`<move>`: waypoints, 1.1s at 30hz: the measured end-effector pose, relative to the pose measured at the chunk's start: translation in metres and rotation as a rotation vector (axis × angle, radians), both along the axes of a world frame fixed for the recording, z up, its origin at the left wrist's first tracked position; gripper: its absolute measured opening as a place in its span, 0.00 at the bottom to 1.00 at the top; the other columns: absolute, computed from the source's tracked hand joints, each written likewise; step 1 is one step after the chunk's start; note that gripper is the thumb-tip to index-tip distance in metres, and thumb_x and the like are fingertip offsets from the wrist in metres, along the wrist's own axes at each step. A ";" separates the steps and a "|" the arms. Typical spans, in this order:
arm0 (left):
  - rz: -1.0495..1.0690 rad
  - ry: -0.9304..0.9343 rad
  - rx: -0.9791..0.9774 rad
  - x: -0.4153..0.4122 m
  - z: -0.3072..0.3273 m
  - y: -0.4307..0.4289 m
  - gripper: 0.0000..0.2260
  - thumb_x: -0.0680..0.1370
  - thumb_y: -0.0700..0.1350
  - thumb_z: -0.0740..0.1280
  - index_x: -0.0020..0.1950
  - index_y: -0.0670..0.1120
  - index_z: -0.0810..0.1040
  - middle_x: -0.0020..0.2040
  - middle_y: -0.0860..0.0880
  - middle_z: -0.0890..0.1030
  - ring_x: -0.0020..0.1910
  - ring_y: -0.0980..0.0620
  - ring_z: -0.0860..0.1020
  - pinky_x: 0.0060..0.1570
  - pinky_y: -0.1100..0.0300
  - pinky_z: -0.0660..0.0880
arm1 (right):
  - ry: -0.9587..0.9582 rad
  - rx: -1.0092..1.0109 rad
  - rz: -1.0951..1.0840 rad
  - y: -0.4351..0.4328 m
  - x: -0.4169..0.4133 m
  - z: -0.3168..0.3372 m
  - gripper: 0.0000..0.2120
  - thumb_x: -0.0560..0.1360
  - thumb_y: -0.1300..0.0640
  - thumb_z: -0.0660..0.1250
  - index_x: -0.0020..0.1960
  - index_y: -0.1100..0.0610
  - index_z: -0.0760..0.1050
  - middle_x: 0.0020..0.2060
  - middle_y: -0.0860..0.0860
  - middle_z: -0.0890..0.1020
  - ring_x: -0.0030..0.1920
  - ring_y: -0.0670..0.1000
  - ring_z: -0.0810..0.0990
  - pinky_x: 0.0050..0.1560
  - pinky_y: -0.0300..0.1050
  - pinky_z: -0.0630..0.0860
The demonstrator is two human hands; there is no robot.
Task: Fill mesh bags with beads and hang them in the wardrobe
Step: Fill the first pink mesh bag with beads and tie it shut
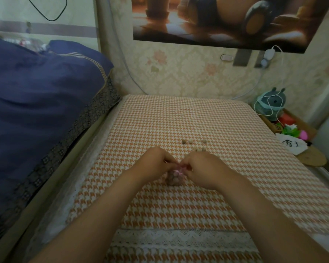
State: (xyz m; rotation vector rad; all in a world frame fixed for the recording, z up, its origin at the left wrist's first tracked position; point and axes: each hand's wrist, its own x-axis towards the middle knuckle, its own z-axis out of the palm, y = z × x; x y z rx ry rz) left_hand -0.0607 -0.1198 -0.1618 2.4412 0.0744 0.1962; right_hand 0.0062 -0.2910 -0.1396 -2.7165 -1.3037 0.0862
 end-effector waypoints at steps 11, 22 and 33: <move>-0.032 0.030 -0.034 0.002 -0.004 0.001 0.07 0.79 0.45 0.67 0.50 0.48 0.86 0.38 0.56 0.82 0.39 0.58 0.81 0.46 0.56 0.80 | 0.021 0.030 -0.011 -0.008 0.005 0.002 0.12 0.78 0.41 0.65 0.58 0.40 0.81 0.57 0.45 0.78 0.56 0.49 0.78 0.55 0.49 0.76; -0.034 0.069 -0.021 -0.004 0.000 0.006 0.09 0.72 0.54 0.75 0.48 0.52 0.86 0.40 0.56 0.85 0.39 0.63 0.80 0.40 0.67 0.76 | 0.204 0.256 -0.085 -0.008 0.010 -0.004 0.17 0.74 0.45 0.72 0.61 0.42 0.73 0.55 0.42 0.79 0.49 0.42 0.78 0.51 0.44 0.78; 0.043 0.137 0.014 -0.007 0.002 0.021 0.04 0.73 0.43 0.75 0.47 0.48 0.86 0.36 0.52 0.85 0.34 0.57 0.83 0.42 0.59 0.81 | 0.424 0.258 -0.170 -0.010 0.017 -0.009 0.08 0.75 0.57 0.73 0.37 0.52 0.84 0.22 0.41 0.77 0.22 0.38 0.71 0.27 0.32 0.66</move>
